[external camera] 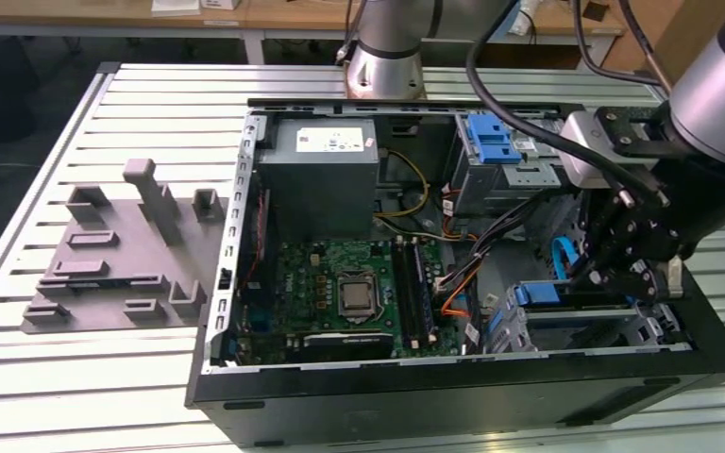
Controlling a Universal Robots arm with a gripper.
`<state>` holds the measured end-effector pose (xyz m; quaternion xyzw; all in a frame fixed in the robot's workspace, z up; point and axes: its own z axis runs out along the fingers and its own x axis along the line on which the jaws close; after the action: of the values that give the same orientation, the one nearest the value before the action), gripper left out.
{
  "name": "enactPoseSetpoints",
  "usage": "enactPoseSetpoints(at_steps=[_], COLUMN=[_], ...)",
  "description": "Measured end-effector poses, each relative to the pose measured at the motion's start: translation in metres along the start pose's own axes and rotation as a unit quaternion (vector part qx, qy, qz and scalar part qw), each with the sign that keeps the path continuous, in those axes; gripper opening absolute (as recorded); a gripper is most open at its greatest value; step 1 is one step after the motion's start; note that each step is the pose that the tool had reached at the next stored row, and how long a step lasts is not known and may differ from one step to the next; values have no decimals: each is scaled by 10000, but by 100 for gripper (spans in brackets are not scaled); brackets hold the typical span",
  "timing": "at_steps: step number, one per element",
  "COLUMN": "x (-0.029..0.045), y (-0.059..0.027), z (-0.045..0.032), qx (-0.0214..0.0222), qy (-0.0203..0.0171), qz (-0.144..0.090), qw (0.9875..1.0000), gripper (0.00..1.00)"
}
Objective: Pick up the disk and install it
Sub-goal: 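Insert the second disk wire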
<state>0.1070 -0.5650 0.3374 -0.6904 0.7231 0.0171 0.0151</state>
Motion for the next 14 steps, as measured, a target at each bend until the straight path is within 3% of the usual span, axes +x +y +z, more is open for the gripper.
enactPoseSetpoints(at_steps=[14], x=[18], y=[-4], z=[41], qx=[0], qy=[1], qz=[0], qw=[10000], gripper=[16])
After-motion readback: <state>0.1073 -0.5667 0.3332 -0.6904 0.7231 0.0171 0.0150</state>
